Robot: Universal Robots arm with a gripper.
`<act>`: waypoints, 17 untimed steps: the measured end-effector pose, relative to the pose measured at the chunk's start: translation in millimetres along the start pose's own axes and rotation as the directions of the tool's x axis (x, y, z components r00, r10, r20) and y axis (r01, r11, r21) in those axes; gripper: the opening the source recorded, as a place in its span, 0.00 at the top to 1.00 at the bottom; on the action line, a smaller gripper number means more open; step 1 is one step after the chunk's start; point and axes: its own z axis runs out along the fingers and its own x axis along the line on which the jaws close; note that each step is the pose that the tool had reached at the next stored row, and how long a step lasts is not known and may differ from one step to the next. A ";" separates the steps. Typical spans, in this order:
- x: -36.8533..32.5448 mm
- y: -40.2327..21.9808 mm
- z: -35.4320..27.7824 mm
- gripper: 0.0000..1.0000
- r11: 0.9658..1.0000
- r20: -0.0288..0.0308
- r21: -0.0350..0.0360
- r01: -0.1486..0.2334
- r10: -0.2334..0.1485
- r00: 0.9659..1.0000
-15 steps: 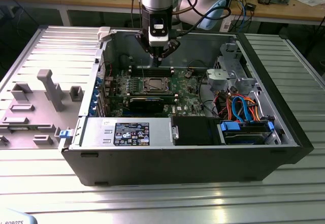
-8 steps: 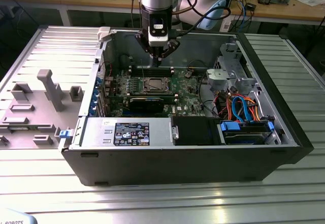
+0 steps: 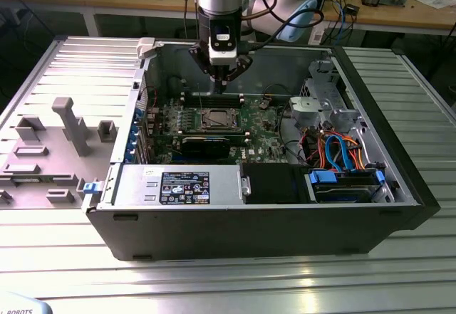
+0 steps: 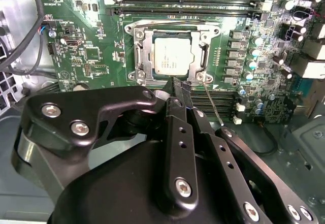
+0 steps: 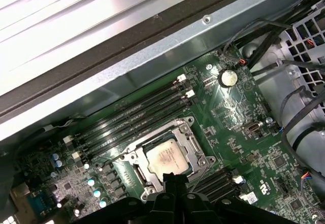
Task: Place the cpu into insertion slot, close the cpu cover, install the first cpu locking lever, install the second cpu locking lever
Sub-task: 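Install the first cpu locking lever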
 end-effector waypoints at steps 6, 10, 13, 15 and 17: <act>0.0 0.0 0.0 0.89 0.992 -0.003 -0.006 0.125 -0.125 0.992; 0.0 0.0 0.0 0.89 0.991 -0.003 -0.006 0.130 -0.130 0.991; 0.0 0.0 0.0 0.89 0.991 -0.003 -0.006 0.131 -0.131 0.991; 0.0 0.0 0.0 0.89 0.991 -0.003 -0.006 0.131 -0.131 0.991; 0.0 0.0 0.0 0.89 0.991 -0.003 -0.006 0.132 -0.132 0.991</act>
